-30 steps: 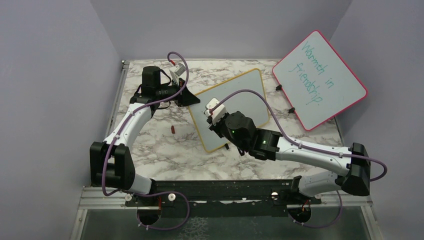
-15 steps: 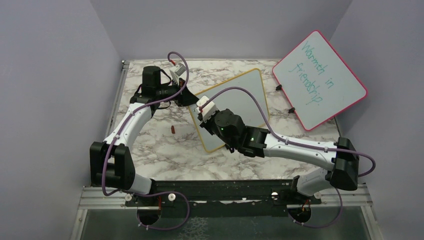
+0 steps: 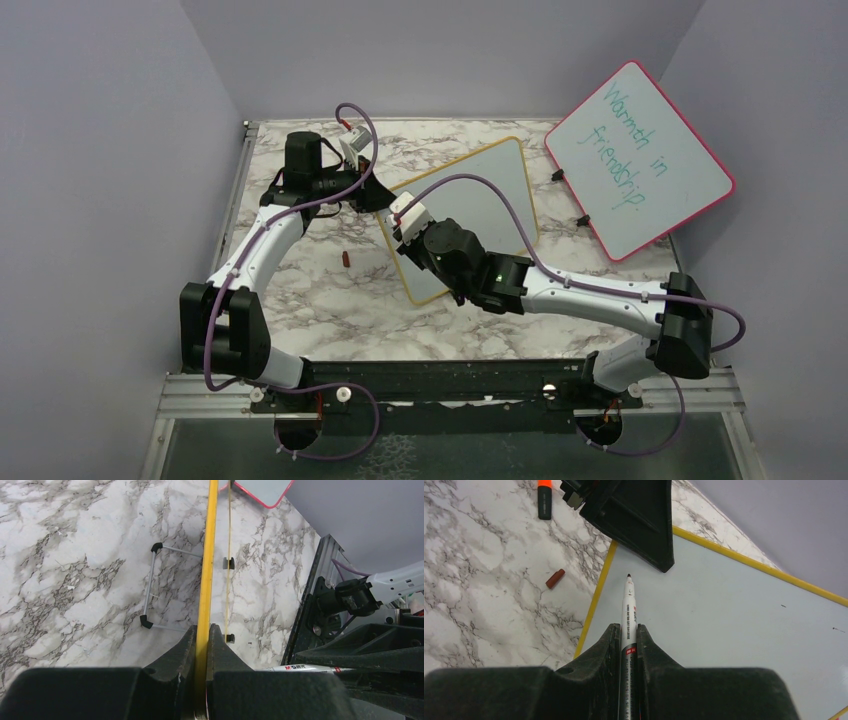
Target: Write a sentence on the whiteboard
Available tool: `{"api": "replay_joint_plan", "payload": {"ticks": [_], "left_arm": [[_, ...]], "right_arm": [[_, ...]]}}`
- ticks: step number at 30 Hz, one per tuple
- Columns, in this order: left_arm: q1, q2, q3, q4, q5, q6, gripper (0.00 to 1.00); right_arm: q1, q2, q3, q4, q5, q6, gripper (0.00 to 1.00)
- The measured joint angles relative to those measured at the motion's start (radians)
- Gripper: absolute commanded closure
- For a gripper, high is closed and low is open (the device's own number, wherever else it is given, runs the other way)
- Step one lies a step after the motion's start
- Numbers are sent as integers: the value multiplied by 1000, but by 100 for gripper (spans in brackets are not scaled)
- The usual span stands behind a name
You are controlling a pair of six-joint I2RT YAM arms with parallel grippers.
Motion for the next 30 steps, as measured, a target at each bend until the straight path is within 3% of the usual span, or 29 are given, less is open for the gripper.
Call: {"api": "replay_joint_plan", "payload": {"ticks": [30], "left_arm": [[0, 10, 5, -1, 1, 0, 100]], "right_arm": [[0, 38, 10, 46, 10, -19, 100]]}}
